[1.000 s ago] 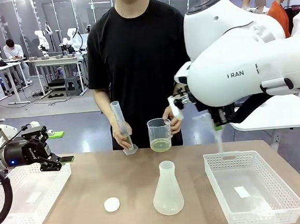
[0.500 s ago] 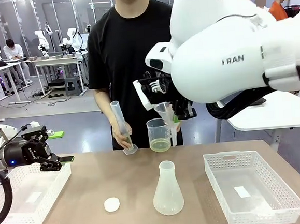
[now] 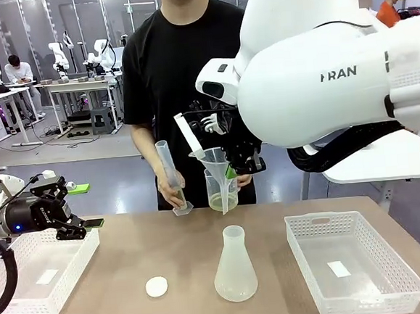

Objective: Prepare the solutions needed for the experiment.
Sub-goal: Pick up the Plastic Funnel and insert it into the Big flask.

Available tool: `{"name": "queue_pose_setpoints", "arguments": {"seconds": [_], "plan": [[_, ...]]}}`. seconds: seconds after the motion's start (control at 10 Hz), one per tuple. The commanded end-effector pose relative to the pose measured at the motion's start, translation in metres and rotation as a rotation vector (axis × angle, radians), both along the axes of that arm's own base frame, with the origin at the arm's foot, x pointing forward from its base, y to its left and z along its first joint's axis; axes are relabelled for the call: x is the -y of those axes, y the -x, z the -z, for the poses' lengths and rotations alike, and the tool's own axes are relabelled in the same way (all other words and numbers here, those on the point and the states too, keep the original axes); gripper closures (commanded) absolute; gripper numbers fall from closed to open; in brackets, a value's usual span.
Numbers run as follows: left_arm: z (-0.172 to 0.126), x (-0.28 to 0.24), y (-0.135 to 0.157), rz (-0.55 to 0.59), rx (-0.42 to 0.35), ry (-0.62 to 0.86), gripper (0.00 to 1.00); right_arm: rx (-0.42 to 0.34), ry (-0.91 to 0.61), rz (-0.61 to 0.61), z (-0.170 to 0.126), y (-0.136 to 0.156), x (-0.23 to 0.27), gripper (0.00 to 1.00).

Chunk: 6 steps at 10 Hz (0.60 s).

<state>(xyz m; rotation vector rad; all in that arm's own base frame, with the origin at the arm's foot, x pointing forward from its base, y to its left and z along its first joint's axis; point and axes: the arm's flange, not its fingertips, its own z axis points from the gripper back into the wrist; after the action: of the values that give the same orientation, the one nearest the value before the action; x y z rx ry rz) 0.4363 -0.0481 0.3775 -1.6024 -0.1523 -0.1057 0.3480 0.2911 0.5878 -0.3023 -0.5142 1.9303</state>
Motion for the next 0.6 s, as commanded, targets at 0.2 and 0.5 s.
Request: {"name": "queue_pose_setpoints", "arguments": {"seconds": [0.2, 0.5], "plan": [[-0.0020, 0.0013, -0.0008, -0.007, 0.004, 0.012, 0.00, 0.002, -0.001, 0.000, -0.0011, -0.0001, -0.0001, 0.96], [-0.0020, 0.0013, -0.0008, -0.007, 0.004, 0.012, 0.00, 0.011, 0.001, -0.046, 0.0038, 0.0062, 0.0058, 0.96]]}}
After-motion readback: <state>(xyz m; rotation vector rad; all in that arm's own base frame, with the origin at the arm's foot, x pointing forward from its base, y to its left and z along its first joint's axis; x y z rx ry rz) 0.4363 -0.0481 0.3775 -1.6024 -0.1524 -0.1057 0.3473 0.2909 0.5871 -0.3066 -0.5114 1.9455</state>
